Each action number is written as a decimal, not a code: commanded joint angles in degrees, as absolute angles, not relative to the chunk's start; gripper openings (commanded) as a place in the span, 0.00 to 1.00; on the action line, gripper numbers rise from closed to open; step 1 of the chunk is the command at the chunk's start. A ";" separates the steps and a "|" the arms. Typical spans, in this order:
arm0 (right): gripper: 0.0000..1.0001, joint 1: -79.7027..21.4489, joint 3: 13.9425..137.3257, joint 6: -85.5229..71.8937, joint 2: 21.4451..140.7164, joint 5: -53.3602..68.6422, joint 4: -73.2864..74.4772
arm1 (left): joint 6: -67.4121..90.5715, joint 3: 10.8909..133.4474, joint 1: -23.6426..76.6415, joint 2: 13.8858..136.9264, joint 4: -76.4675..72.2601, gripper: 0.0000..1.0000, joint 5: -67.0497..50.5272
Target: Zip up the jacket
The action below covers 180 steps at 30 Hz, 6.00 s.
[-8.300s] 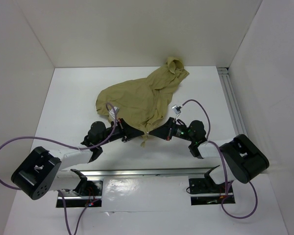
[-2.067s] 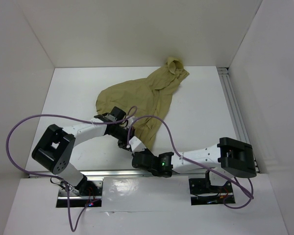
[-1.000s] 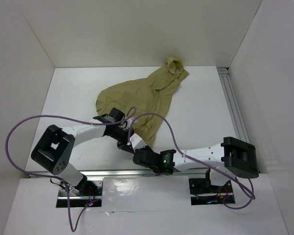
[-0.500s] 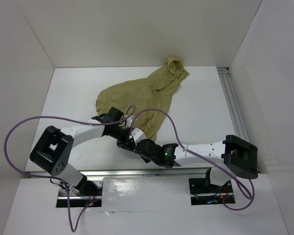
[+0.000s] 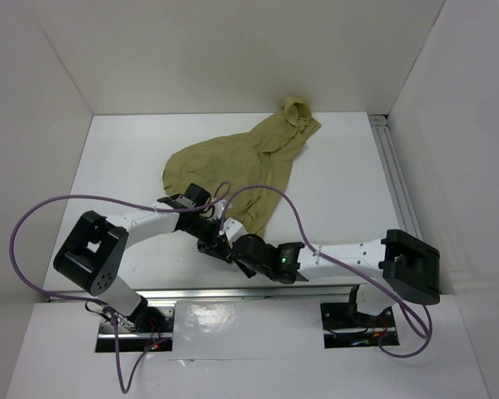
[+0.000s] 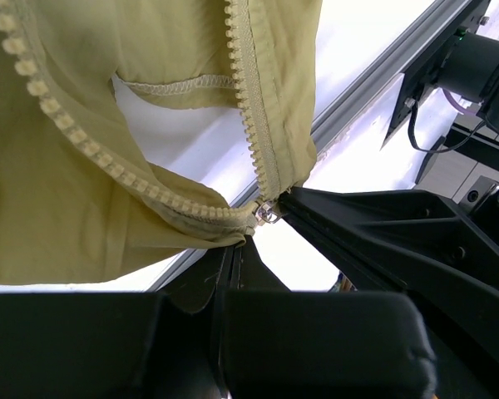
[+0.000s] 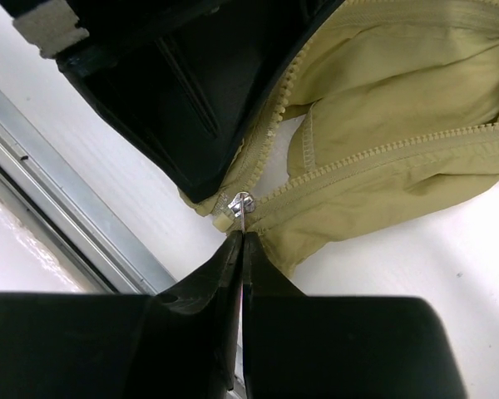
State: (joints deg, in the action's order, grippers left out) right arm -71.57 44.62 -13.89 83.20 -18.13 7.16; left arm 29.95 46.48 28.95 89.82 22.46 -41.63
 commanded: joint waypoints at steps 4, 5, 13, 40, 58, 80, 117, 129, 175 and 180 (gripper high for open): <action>0.03 -70.93 46.93 -14.50 82.62 -17.06 6.59 | 28.39 47.02 28.83 90.18 24.70 0.00 -42.80; 0.05 -70.93 46.93 -14.50 82.62 -17.05 6.59 | 28.39 47.02 28.83 90.18 24.70 0.00 -42.80; 0.16 -70.93 47.98 -15.55 84.29 -17.05 7.21 | 28.39 47.02 28.83 90.18 24.70 0.00 -42.80; 0.13 -70.93 48.60 -16.79 83.23 -16.96 8.88 | 27.33 47.55 28.83 91.23 24.70 0.00 -43.86; 0.07 -70.40 48.60 -17.31 83.94 -16.35 8.26 | 27.33 47.02 28.83 91.23 24.70 0.00 -44.38; 0.41 -69.35 47.46 -16.17 84.46 -13.10 7.12 | 27.33 46.49 28.83 91.23 24.17 0.00 -44.91; 0.19 -65.39 43.59 -14.68 82.01 -4.66 4.48 | 26.81 47.02 28.83 91.76 24.17 0.00 -45.44; 0.00 -65.39 44.12 -14.06 79.97 -7.21 5.54 | 26.81 47.02 28.83 92.29 24.17 0.00 -46.58; 0.00 -63.28 47.11 -20.48 82.35 -6.86 5.01 | 74.62 20.21 35.94 63.10 -11.06 0.66 -23.20; 0.00 -62.76 47.11 -21.01 81.74 -6.24 5.01 | 74.09 22.14 38.58 66.26 -11.61 0.51 -17.50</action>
